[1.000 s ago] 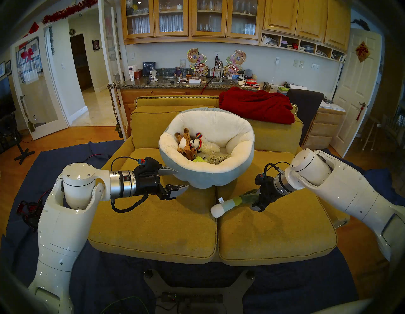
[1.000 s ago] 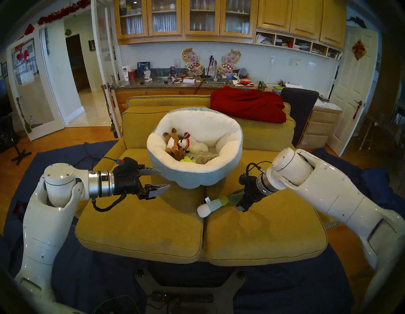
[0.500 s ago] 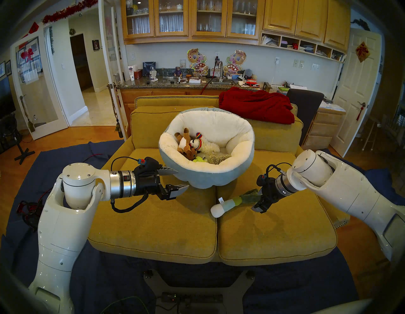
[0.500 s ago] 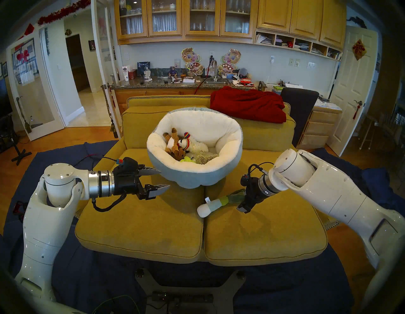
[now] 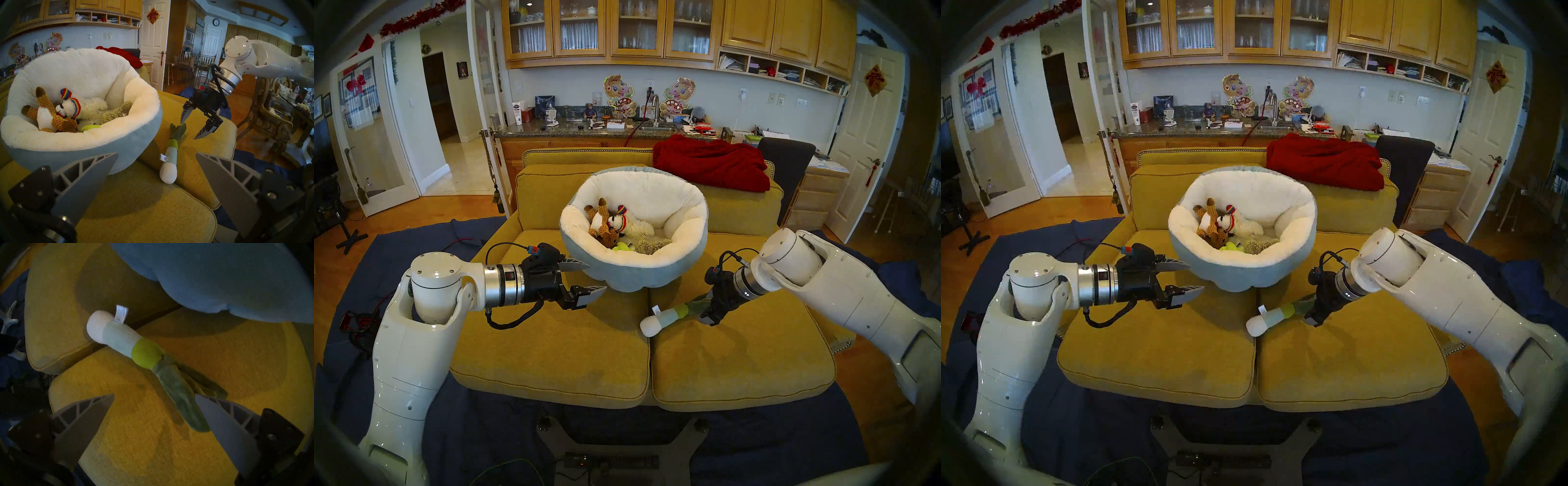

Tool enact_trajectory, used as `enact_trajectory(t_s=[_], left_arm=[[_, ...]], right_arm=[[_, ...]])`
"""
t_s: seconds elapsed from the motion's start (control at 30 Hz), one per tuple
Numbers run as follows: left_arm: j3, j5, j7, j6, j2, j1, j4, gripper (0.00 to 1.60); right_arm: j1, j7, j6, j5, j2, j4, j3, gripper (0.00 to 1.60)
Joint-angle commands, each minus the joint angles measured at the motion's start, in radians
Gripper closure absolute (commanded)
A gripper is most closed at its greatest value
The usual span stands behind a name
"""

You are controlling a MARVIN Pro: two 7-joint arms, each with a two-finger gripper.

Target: Put toys into dog bed

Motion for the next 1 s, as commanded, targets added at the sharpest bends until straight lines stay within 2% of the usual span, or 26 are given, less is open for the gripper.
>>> enact_trajectory(t_s=[0.0, 0.33, 0.73, 0.77, 0.8, 0.83, 0.87, 0.97], left_arm=[[-0.011, -0.004, 0.001, -0.003, 0.002, -0.025, -0.021, 0.0], [-0.012, -0.002, -0.001, -0.002, 0.0, -0.026, -0.021, 0.0], [-0.013, 0.0, -0.003, -0.001, -0.001, -0.026, -0.021, 0.0], [-0.013, 0.0, -0.003, -0.001, -0.001, -0.026, -0.021, 0.0], [-0.013, 0.0, -0.003, -0.001, -0.002, -0.026, -0.021, 0.0], [-0.013, 0.001, -0.003, -0.001, -0.002, -0.026, -0.021, 0.0], [-0.013, 0.001, -0.003, -0.001, -0.002, -0.026, -0.021, 0.0], [-0.013, 0.001, -0.003, -0.001, -0.002, -0.026, -0.021, 0.0]], right_arm=[[0.071, 0.002, 0.021, -0.016, -0.055, 0.024, 0.01, 0.0], [0.075, -0.003, 0.009, -0.057, -0.095, 0.112, -0.027, 0.0], [0.04, -0.017, -0.023, -0.061, -0.11, 0.144, -0.038, 0.0], [0.034, -0.023, -0.025, -0.059, -0.112, 0.147, -0.037, 0.83], [0.027, -0.026, -0.031, -0.056, -0.112, 0.151, -0.035, 0.91], [0.021, -0.03, -0.036, -0.055, -0.112, 0.153, -0.035, 1.22], [0.013, -0.036, -0.04, -0.053, -0.11, 0.154, -0.033, 1.32], [-0.001, -0.044, -0.047, -0.048, -0.103, 0.149, -0.029, 1.31]])
